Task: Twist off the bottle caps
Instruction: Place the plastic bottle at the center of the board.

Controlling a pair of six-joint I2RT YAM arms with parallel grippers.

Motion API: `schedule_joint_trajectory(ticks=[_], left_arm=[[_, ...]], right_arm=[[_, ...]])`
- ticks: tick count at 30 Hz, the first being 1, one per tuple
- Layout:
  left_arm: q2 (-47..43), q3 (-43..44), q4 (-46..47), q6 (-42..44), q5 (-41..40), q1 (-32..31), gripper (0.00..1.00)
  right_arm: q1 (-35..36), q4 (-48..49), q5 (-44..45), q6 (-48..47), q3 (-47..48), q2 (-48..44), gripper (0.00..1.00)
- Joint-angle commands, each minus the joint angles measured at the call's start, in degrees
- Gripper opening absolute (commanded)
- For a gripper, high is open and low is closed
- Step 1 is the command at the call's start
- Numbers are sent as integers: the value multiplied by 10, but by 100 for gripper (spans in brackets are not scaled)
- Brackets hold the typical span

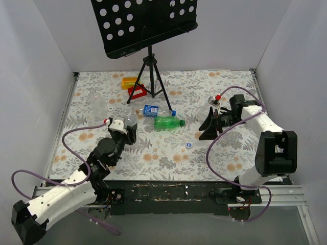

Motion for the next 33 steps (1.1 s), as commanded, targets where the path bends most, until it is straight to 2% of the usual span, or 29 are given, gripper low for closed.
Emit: schedule_joint_trajectory(ticks=[1, 7, 14, 18, 23, 33], left_arm=[[38, 4, 49, -11, 49, 90, 22], [129, -5, 193, -41, 159, 266, 21], [268, -48, 438, 38, 158, 297, 23], [342, -80, 545, 36, 179, 341, 23], [407, -86, 621, 19, 210, 385, 24], [519, -54, 655, 31, 257, 431, 26]], right_arm=[[-3, -59, -40, -74, 4, 9, 94], [-3, -111, -53, -127, 14, 29, 95], [-3, -170, -65, -195, 20, 37, 95], [-4, -182, -67, -212, 20, 33, 95], [-3, -187, -68, -217, 18, 30, 95], [-3, -198, -68, -232, 19, 38, 95]])
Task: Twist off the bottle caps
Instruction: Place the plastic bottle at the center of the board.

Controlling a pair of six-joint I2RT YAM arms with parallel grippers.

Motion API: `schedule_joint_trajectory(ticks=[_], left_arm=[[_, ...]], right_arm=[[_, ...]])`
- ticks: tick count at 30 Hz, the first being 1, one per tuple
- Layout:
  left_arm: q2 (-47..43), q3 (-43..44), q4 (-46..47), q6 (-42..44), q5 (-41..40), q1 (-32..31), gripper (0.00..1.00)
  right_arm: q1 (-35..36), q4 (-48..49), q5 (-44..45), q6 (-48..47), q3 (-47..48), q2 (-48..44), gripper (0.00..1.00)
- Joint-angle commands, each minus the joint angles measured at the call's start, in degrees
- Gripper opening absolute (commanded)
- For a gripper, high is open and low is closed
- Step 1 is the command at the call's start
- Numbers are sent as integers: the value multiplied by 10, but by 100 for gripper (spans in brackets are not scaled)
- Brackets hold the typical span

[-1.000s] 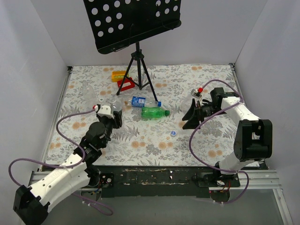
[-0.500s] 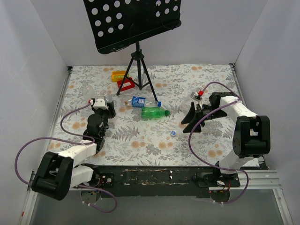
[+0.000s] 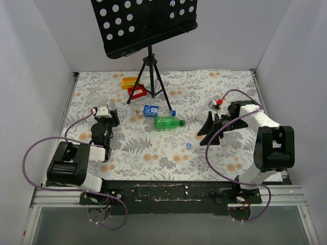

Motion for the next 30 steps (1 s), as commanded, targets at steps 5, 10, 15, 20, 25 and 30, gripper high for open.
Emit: schedule_joint_trajectory(ticks=[5, 10, 15, 20, 25, 30], left_arm=[[66, 48, 48, 22, 43, 21, 29], [88, 52, 57, 27, 42, 25, 37], [98, 48, 59, 25, 35, 27, 45], [92, 41, 52, 11, 35, 27, 57], [70, 40, 32, 9, 38, 27, 66], [40, 39, 4, 12, 43, 27, 72]], right_arm=[[-2, -31, -18, -32, 19, 4, 95], [-2, -34, -18, -36, 19, 10, 95], [-2, -34, -17, -36, 19, 13, 95], [-2, -33, -18, -36, 19, 12, 96], [-2, -33, -18, -35, 19, 8, 95], [-3, -34, -17, -35, 19, 6, 95]])
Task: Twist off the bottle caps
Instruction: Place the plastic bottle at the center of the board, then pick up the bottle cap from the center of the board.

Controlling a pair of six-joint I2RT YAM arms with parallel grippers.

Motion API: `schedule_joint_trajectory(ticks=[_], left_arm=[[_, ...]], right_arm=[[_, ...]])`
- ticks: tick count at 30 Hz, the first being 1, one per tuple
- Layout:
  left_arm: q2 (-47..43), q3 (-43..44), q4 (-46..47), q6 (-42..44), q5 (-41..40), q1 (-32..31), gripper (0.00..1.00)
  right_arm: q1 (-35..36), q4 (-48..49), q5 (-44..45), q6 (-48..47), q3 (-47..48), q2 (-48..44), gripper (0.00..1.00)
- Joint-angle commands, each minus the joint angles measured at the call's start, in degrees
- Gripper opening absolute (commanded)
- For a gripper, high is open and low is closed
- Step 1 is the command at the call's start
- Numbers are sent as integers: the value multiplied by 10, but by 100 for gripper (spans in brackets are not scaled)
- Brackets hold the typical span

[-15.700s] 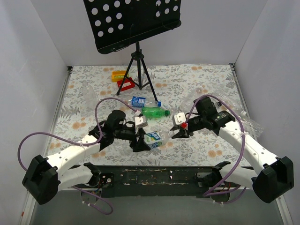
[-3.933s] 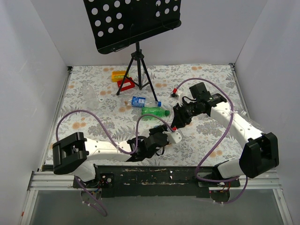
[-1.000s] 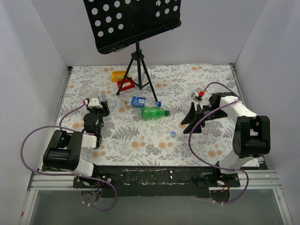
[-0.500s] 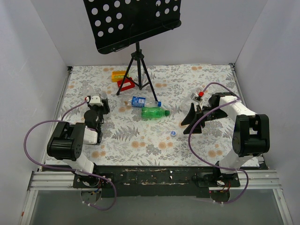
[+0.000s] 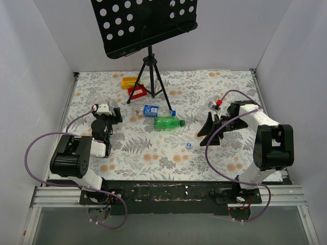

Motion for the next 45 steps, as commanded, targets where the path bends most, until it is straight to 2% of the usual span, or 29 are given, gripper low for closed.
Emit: schedule_joint_trajectory(ticks=[1, 6, 14, 20, 23, 27, 30, 35, 36, 39, 43, 45], left_arm=[[-45, -2, -23, 5, 7, 4, 73], [-77, -3, -44, 4, 15, 4, 81], [-154, 19, -138, 5, 17, 4, 96], [-225, 38, -218, -6, 9, 4, 98], [-288, 71, -313, -28, 16, 4, 98], [-351, 153, -542, -138, 16, 4, 98], [-369, 212, -674, -164, 89, 5, 98], [-388, 257, -809, -201, 217, 3, 98], [-379, 282, -847, -209, 234, 0, 95], [-366, 301, -912, -225, 220, -64, 92], [-343, 316, -951, -264, 80, -249, 92], [-297, 328, -966, -293, 5, -335, 93]], right_arm=[[-2, -12, -16, -15, 19, -4, 95], [-2, -12, -16, -15, 18, -7, 95], [-2, -12, -16, -15, 17, -8, 96], [-2, -13, -14, -16, 17, -9, 96], [-2, -13, -13, -16, 17, -9, 96], [-2, -13, -9, -16, 19, -9, 96], [-3, -12, -5, -18, 19, -11, 96], [-2, -4, 10, -16, 17, -14, 96], [-2, 5, 14, -9, 17, -17, 96], [-2, 68, 37, 61, 4, -35, 96], [-2, 231, 98, 224, -43, -94, 96], [-2, 329, 180, 310, -77, -137, 96]])
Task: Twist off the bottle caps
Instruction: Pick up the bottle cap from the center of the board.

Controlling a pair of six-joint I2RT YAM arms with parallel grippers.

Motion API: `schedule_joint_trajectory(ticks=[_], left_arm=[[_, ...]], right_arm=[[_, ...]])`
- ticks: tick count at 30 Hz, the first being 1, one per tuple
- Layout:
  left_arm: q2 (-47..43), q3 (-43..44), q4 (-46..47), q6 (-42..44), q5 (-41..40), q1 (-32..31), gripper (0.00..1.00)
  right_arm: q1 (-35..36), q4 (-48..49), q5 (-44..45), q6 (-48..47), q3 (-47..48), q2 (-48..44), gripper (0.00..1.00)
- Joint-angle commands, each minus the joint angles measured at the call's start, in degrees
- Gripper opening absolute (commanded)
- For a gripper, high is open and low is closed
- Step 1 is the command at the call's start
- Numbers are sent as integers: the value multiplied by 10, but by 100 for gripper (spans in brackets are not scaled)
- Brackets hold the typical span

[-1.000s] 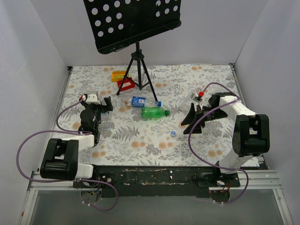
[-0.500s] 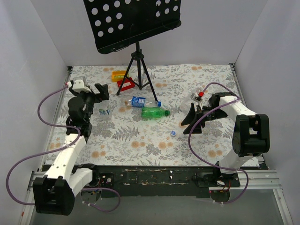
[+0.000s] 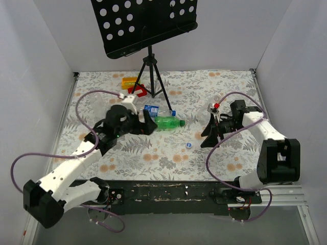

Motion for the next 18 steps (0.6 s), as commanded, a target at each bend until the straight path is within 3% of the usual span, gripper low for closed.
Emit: schedule_joint_trajectory(ticks=[1, 5, 11, 18], left_arm=[[70, 42, -90, -75, -151, -169, 94], [195, 81, -93, -121, -244, -286, 98], [360, 145, -46, -154, -259, -338, 97], [496, 252, -58, -157, -260, -354, 85]], right_arm=[[-3, 240, 149, 225, -55, -89, 96], [-16, 356, 307, 324, -86, -124, 96], [-68, 352, 274, 347, -81, -120, 96], [-76, 352, 277, 346, -82, -120, 96]])
